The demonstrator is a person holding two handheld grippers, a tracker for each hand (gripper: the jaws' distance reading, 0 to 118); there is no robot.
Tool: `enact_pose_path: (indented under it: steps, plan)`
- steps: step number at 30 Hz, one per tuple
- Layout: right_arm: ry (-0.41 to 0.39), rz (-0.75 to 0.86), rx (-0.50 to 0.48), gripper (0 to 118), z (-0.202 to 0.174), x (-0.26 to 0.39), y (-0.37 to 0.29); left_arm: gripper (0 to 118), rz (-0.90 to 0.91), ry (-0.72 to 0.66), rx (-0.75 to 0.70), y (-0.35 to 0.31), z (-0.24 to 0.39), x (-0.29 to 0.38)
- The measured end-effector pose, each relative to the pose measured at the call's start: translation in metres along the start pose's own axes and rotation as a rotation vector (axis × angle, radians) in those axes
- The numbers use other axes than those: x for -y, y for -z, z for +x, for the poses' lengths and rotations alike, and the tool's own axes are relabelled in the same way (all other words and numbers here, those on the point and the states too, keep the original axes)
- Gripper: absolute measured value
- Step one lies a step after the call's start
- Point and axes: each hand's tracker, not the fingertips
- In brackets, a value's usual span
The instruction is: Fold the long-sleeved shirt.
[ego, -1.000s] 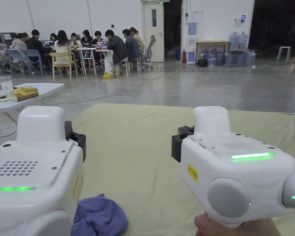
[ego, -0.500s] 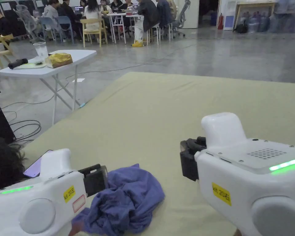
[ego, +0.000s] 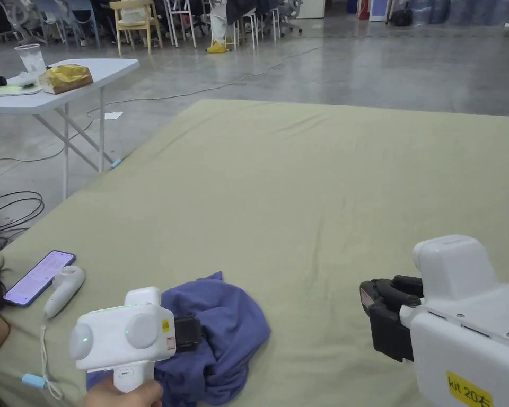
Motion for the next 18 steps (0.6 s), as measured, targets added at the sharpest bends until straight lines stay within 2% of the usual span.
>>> enact_pose_path:
  steps: [1, 2, 3, 5, 7, 11, 13, 18]
  plan:
    - [-0.002, -0.004, 0.004, 5, 0.001, 0.001, 0.0, 87, -0.011, 0.024, -0.02, 0.011, 0.0, 0.001]
    - [-0.003, -0.006, 0.01, 5, 0.002, 0.001, -0.001, 39, 0.012, 0.017, 0.012, 0.012, 0.001, 0.007]
    - [-0.006, -0.007, 0.022, 5, 0.005, 0.002, -0.003, 0, 0.013, 0.013, 0.01, 0.016, 0.002, 0.007]
    - [-0.008, -0.004, 0.038, 5, 0.009, 0.002, -0.007, 0, -0.011, -0.002, -0.01, 0.014, 0.001, 0.007]
    - [0.016, 0.004, 0.05, 5, 0.017, 0.002, -0.013, 0, 0.008, -0.054, 0.073, -0.009, 0.004, 0.007]
    - [0.145, 0.012, 0.036, 5, 0.038, 0.0, -0.025, 0, 0.068, -0.172, 0.349, -0.048, 0.003, -0.018]
    - [0.207, 0.022, 0.02, 5, 0.05, -0.004, -0.033, 0, 0.116, -0.155, 0.487, -0.085, 0.019, -0.04]
    - [0.283, 0.095, 0.025, 5, 0.075, -0.016, -0.065, 0, 0.241, -0.054, 0.723, -0.211, 0.087, -0.092]
